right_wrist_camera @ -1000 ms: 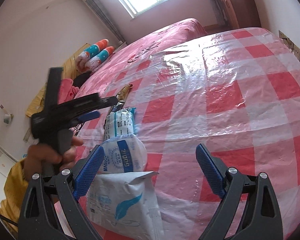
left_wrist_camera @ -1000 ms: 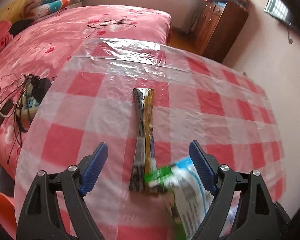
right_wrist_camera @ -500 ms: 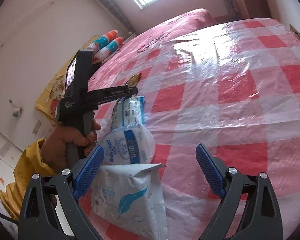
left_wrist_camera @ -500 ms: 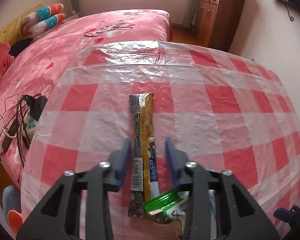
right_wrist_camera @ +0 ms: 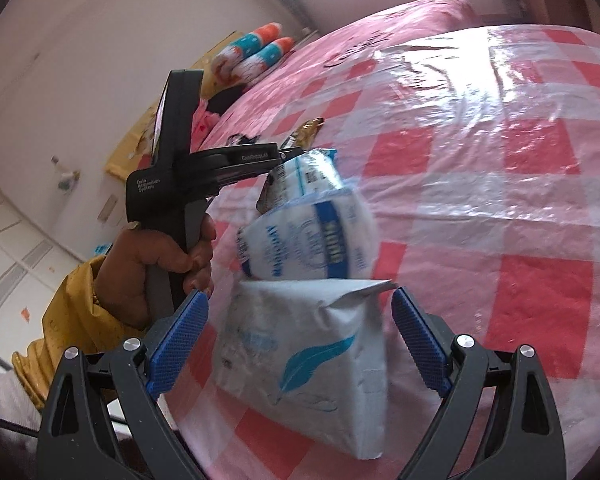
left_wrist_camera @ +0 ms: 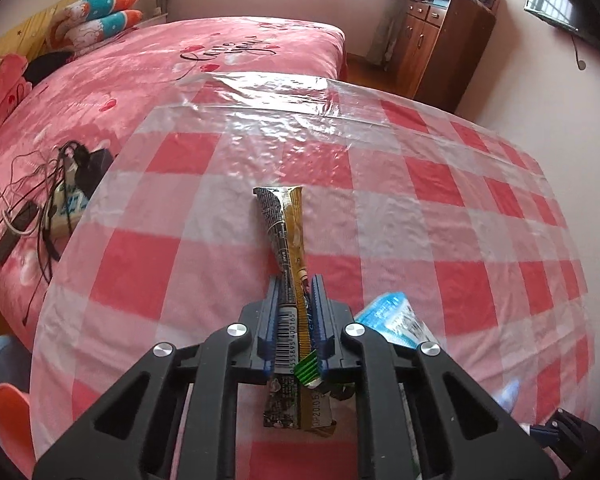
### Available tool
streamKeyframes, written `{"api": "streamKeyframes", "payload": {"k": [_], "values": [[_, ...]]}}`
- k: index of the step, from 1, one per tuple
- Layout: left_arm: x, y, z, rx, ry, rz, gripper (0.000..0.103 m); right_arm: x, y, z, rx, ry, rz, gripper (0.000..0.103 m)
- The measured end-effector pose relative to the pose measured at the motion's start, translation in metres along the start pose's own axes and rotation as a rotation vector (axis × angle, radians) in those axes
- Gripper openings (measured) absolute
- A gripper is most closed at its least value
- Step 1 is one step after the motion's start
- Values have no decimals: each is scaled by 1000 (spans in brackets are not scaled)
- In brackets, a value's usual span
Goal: Collect trash
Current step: 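Grasp the snack stick with the left tool while the right grasps the white MAGICDAY wipes pack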
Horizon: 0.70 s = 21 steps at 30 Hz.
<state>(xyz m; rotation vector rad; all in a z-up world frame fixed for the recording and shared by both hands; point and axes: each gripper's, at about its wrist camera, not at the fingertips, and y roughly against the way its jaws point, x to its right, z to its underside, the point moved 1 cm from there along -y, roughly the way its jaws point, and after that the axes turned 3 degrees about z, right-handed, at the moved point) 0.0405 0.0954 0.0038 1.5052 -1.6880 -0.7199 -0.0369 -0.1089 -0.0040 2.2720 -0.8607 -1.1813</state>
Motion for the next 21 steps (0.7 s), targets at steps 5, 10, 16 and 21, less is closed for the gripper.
{"api": "streamKeyframes", "payload": {"k": [5, 10, 16, 21], "values": [[-9, 18, 17, 10, 22, 32, 15, -10, -6, 3, -23, 38, 6, 92], [-23, 34, 36, 13, 56, 74, 15, -14, -9, -4, 18, 57, 158, 92], [-35, 42, 52, 5, 81, 123, 15, -38, -31, -21, 38, 219, 372, 92], [-41, 44, 57, 8, 88, 138, 15, -42, -57, -33, 10, 276, 413, 95]]}}
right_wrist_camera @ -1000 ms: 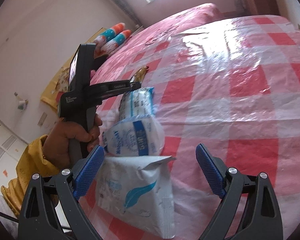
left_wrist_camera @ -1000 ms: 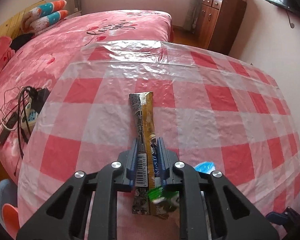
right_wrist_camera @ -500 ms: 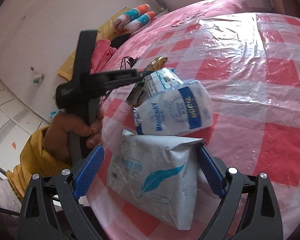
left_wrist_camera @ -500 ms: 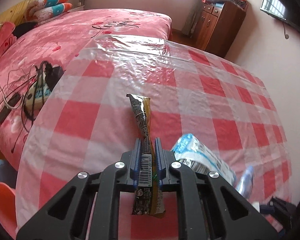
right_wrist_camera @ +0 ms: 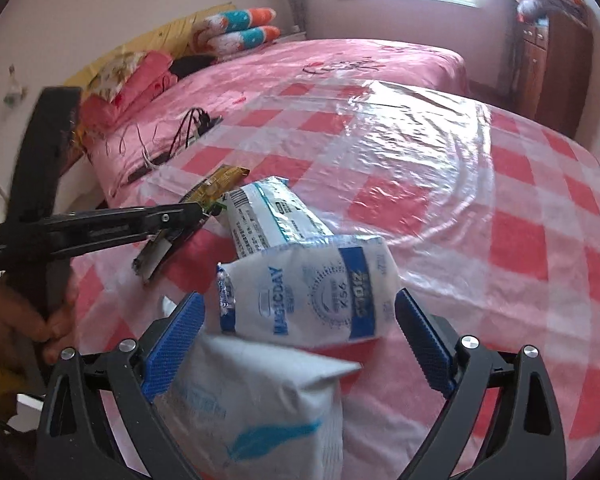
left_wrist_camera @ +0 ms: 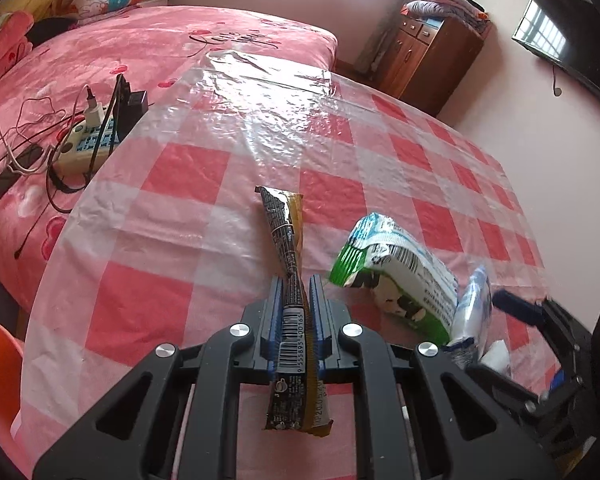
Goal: Collect trash
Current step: 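Grasp the snack stick with the left tool while the right grasps the white MAGICDAY wipes pack, then carry the snack stick and wipes pack over the orange bucket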
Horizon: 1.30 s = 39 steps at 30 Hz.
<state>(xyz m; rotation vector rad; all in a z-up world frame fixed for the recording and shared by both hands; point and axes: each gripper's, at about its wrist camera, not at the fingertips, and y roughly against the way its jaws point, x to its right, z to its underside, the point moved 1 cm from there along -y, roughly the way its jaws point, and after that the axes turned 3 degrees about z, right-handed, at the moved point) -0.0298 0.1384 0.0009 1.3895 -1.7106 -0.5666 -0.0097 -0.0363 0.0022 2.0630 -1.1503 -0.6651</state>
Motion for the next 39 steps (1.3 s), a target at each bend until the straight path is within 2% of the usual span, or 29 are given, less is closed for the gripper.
{"api": "streamKeyframes", "payload": {"k": [5, 8, 10, 11, 16, 20, 24, 39], "values": [[-3, -2, 1, 10, -2, 5, 16, 11, -13, 0, -32, -27, -3, 97], [-2, -4, 2, 12, -27, -3, 20, 17, -19, -2, -39, -40, -2, 98], [2, -5, 2, 13, -57, 2, 29, 15, -20, -3, -44, -31, 5, 98], [4, -5, 2, 14, -67, -1, 30, 14, -21, -3, -46, -19, 14, 98], [15, -9, 6, 39, -160, -63, 32, 8, -22, -1, -58, 21, 52, 99], [19, -8, 9, 56, -192, -84, 31, 13, -21, 0, -43, -13, 35, 97], [12, -5, 9, 62, -151, -69, 18, 15, -18, 1, -34, -33, 33, 95], [-10, 18, 29, 77, -73, 13, 16, 18, 4, 7, 38, -115, 70, 95]]}}
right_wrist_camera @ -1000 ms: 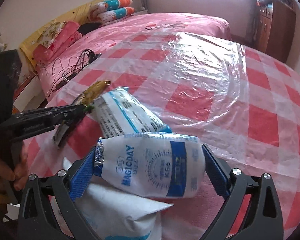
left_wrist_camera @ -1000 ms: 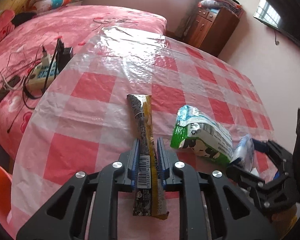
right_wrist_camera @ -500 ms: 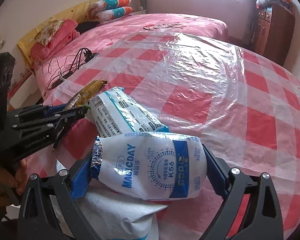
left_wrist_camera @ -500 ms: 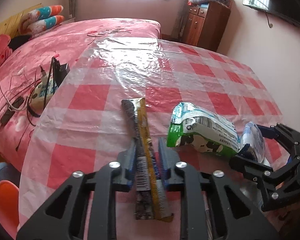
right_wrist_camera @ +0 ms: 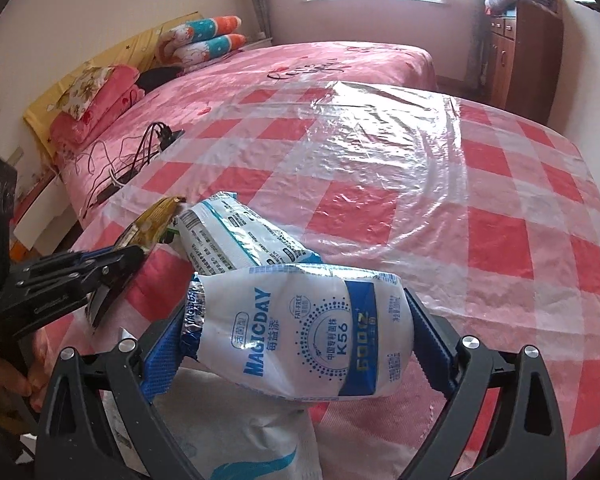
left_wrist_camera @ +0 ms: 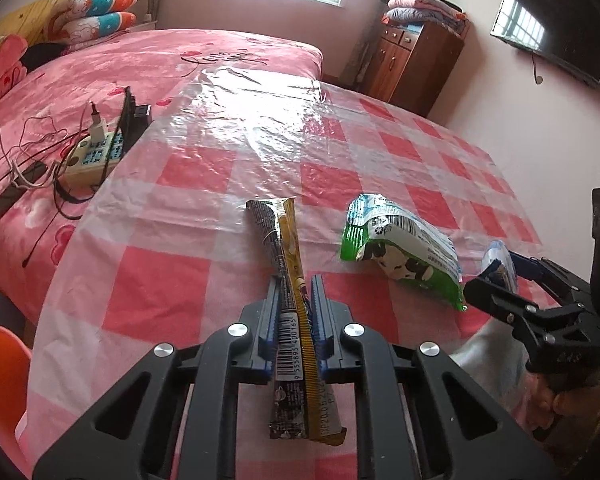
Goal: Collect trash
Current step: 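Carry the snack stick and wipes pack over the orange bucket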
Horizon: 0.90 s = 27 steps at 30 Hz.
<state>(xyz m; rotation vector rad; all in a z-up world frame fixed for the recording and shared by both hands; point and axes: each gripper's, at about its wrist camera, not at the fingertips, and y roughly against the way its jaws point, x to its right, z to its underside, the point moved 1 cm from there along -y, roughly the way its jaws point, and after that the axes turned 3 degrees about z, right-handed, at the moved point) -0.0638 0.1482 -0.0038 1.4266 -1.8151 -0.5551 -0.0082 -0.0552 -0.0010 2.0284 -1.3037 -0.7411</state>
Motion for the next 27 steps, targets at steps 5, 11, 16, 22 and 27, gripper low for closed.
{"api": "streamKeyframes", "payload": {"k": [5, 11, 16, 22, 27], "values": [[-9, 17, 5, 16, 18, 19, 16, -2, 13, -2, 32, -16, 1, 95], [-18, 33, 10, 30, 29, 36, 15, -11, 23, -5, 50, -24, -2, 95], [-24, 49, 18, 34, 35, 54, 15, -24, 30, -6, 57, -9, -14, 95], [-24, 49, 33, -50, -27, 74, 16, -41, 36, -5, 64, 22, -14, 95], [-23, 43, 41, -83, -70, 40, 36, -49, 37, -2, 63, 42, -12, 95]]}}
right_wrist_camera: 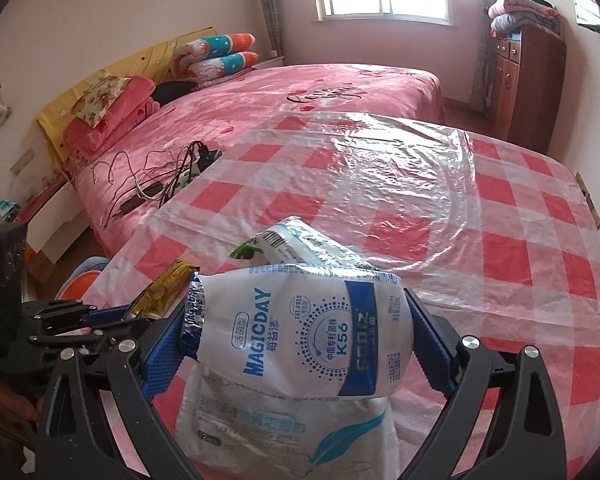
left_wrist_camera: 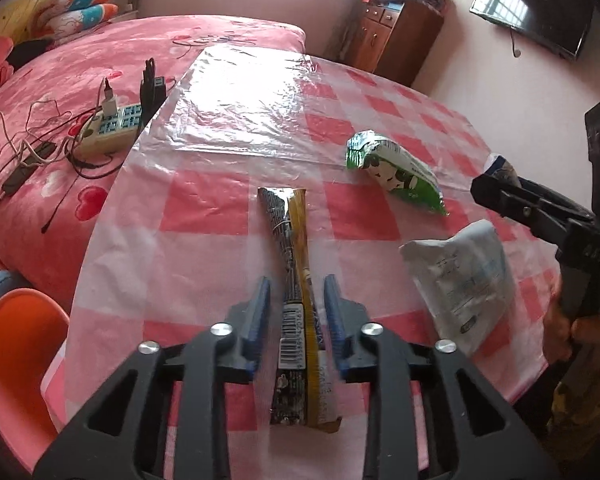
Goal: Collect trash
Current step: 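Carry the snack stick and wipes pack over the orange bucket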
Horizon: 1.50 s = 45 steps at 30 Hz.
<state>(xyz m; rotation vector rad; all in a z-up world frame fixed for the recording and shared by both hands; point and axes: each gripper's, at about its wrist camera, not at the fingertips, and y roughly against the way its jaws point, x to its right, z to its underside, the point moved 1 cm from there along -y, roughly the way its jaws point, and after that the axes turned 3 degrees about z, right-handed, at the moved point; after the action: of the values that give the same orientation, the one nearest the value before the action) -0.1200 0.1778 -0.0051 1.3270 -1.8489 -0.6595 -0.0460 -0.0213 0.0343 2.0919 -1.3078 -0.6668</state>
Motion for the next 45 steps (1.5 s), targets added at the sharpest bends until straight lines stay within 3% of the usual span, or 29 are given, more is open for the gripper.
{"api": "streamKeyframes", "payload": {"k": [3, 7, 8, 10, 12, 27, 36, 45], "values": [[4, -2, -7, 24, -26, -34, 49, -4, 0, 1, -2, 9, 4, 95], [8, -14, -21, 23, -34, -53, 50, -7, 0, 1, -3, 17, 7, 95], [9, -20, -24, 12, -35, -60, 48, -6, 1, 1, -4, 19, 8, 95], [13, -25, -26, 14, -51, -96, 32, -7, 1, 2, -5, 19, 9, 95], [17, -28, -27, 19, -68, -129, 23, -6, 0, 2, -8, 19, 12, 95], [-16, 5, -17, 108, 84, -33, 20, -29, -8, 5, -27, 52, -16, 95], [-54, 45, -3, 164, 191, -4, 19, -78, -16, 6, -54, 114, -104, 95], [-108, 85, 28, 204, 282, -87, 20, -159, -27, 8, -78, 238, -234, 95]]}}
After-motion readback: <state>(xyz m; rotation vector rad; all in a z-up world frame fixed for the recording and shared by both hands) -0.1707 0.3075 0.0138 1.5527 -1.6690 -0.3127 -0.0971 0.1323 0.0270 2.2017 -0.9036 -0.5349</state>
